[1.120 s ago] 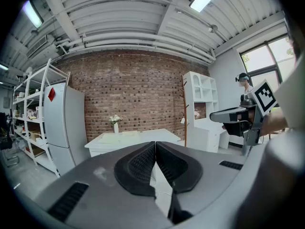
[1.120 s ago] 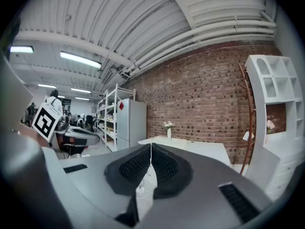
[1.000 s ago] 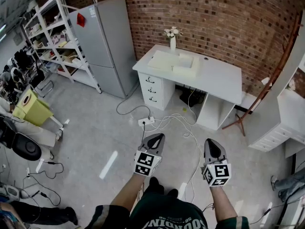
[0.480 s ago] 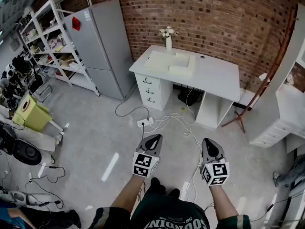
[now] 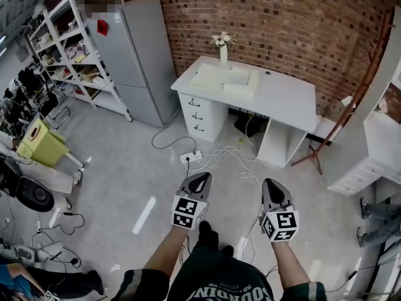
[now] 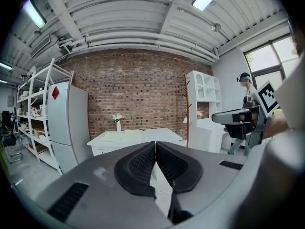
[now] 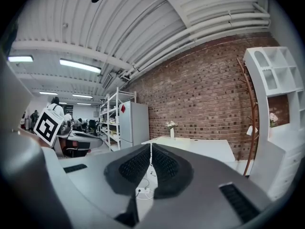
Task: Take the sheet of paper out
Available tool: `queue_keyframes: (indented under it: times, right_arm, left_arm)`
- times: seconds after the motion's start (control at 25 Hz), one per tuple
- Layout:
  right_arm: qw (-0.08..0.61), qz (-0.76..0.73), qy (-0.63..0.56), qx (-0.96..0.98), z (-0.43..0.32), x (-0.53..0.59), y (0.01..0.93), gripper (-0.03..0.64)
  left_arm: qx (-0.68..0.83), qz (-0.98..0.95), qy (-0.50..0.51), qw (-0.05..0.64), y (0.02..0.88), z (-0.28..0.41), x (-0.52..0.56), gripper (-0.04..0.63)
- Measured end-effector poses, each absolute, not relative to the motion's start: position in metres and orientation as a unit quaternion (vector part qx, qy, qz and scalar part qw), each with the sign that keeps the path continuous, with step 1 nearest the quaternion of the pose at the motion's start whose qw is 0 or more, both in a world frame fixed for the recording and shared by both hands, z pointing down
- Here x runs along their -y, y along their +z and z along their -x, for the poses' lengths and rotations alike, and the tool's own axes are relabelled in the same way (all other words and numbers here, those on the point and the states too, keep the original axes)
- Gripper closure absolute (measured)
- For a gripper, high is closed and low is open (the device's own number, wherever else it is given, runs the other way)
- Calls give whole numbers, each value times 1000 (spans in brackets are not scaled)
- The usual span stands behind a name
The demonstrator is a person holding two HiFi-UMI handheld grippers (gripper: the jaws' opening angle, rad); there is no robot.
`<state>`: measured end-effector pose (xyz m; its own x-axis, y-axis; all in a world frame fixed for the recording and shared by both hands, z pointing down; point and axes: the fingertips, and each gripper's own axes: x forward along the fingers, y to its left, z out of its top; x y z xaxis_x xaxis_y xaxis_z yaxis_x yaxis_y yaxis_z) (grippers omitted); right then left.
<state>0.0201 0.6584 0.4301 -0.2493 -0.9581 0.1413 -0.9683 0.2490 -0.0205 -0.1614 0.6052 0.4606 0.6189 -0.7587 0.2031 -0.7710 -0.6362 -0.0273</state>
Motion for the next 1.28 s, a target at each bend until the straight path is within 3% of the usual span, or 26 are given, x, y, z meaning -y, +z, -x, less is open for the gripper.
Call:
queue_keyframes:
  times: [0.64,1.28]
  right_arm:
    - [72,-609,61,788,-29,-596,447,546]
    - [68,-629,59,772,-32,-434,429,546]
  left_arm:
    - [415,-903,97,50,476,141,-542,584]
    - [397,-912,97,48,463,138,-375,584]
